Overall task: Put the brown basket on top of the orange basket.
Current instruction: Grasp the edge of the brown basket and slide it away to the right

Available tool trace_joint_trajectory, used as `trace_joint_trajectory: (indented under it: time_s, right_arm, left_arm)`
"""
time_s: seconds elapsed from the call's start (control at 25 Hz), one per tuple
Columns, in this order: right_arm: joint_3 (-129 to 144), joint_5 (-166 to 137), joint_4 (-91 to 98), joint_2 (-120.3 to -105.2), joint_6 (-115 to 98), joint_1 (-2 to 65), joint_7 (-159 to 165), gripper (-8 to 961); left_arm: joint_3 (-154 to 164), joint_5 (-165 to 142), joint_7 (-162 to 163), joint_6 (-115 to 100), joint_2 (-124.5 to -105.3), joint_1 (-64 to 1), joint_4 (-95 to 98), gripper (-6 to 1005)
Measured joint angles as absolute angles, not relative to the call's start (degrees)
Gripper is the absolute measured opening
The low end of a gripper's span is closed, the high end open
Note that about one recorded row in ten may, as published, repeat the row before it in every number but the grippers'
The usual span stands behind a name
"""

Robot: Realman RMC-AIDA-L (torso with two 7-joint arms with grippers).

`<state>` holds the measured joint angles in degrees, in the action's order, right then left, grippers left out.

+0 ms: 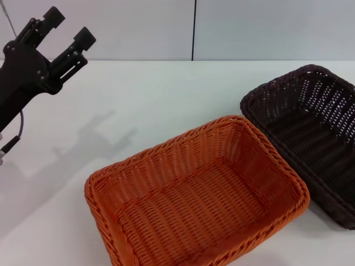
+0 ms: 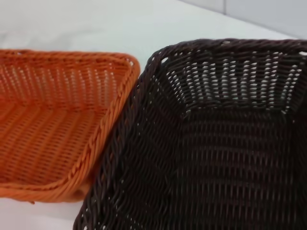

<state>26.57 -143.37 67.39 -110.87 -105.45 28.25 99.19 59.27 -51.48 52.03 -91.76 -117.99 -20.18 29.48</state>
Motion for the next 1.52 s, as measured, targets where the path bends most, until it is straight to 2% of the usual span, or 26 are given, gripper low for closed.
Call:
trace_joint_trajectory:
  time_s: [0.2, 0.92, 1.12, 1.52]
  right_arm:
    - [29.76, -143.58, 66.68, -111.51, -104.81, 27.91, 98.45, 739]
    - [32.20, -146.65, 68.55, -111.96, -117.23, 27.45, 94.06, 738]
    - [33.22, -146.94, 71.03, -112.85, -121.30, 26.45, 92.92, 738]
    - [37.53, -149.41, 74.46, -115.65, -124.88, 22.87, 91.79, 738]
  left_arm:
    - [59.24, -51.60, 52.03, -91.59, -118.01, -20.56, 29.00, 814]
    - [58.38, -51.18, 52.03, -90.50, -118.04, -20.85, 28.21, 814]
    - [57.96, -51.12, 52.03, -89.58, -118.04, -21.44, 28.23, 814]
    - [56.73, -50.99, 52.30, -87.91, -118.14, -23.76, 28.22, 814]
